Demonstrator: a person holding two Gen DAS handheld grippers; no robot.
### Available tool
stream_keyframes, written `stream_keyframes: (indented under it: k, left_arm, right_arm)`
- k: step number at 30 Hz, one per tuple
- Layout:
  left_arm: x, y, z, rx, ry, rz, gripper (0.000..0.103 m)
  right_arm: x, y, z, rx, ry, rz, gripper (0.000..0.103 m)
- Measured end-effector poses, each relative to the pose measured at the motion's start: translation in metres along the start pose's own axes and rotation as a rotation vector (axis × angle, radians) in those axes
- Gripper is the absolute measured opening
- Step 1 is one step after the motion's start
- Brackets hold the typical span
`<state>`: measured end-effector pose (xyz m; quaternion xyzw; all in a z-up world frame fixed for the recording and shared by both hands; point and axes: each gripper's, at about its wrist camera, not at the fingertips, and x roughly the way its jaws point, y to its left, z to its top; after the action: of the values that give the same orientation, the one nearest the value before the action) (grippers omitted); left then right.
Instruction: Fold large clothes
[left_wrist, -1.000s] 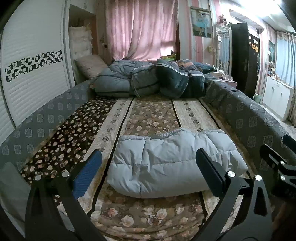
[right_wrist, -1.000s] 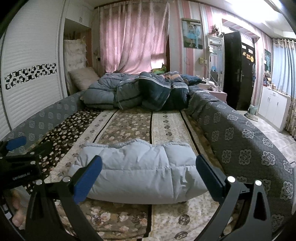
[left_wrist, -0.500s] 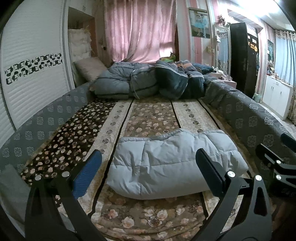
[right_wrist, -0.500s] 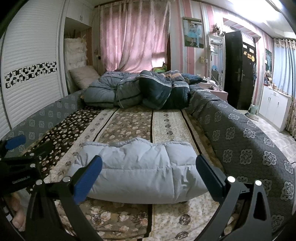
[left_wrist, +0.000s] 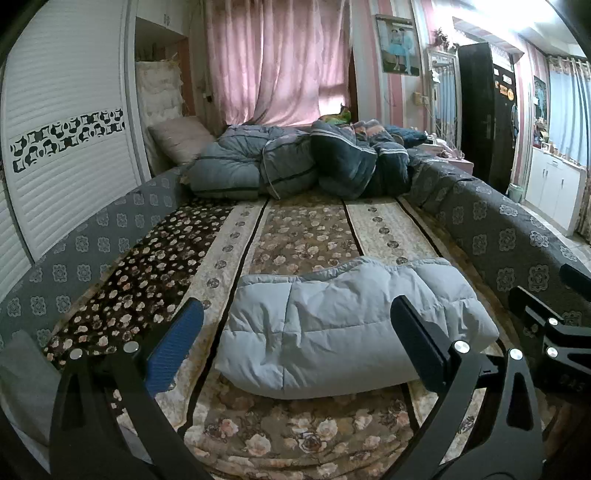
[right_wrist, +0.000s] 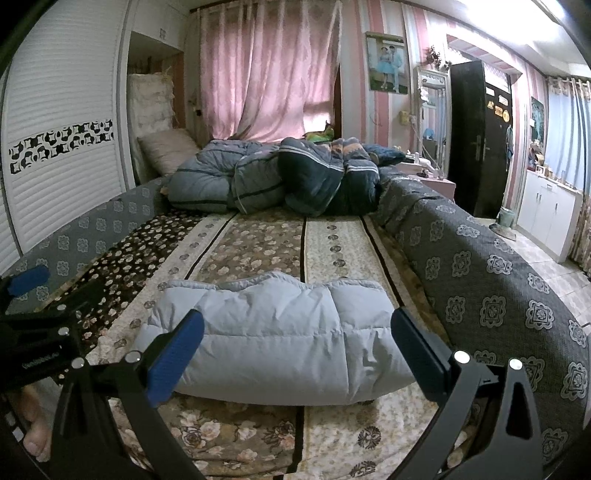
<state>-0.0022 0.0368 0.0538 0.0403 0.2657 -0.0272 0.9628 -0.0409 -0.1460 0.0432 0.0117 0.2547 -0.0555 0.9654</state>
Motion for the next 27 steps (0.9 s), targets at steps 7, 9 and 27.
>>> stream_keyframes:
  k: [7,9,27]
  left_arm:
    - [0.0023,0.0004,-0.0016,-0.001,0.004,-0.007,0.100]
    - [0.0030,-0.0003,-0.0026,0.001,0.005,-0.005,0.100]
    - [0.0046,-0.0009,-0.0062,0.006,0.003,0.004,0.100]
  right_arm:
    - [0.0024,-0.0031,-0.0022,-0.001,0.002,-0.005,0.101]
    - [0.0035,-0.0039,-0.0034,-0.001,0.003,-0.005,0.101]
    - [0.0082,-0.0052,-0.0069,-0.007,0.008,-0.005,0.101]
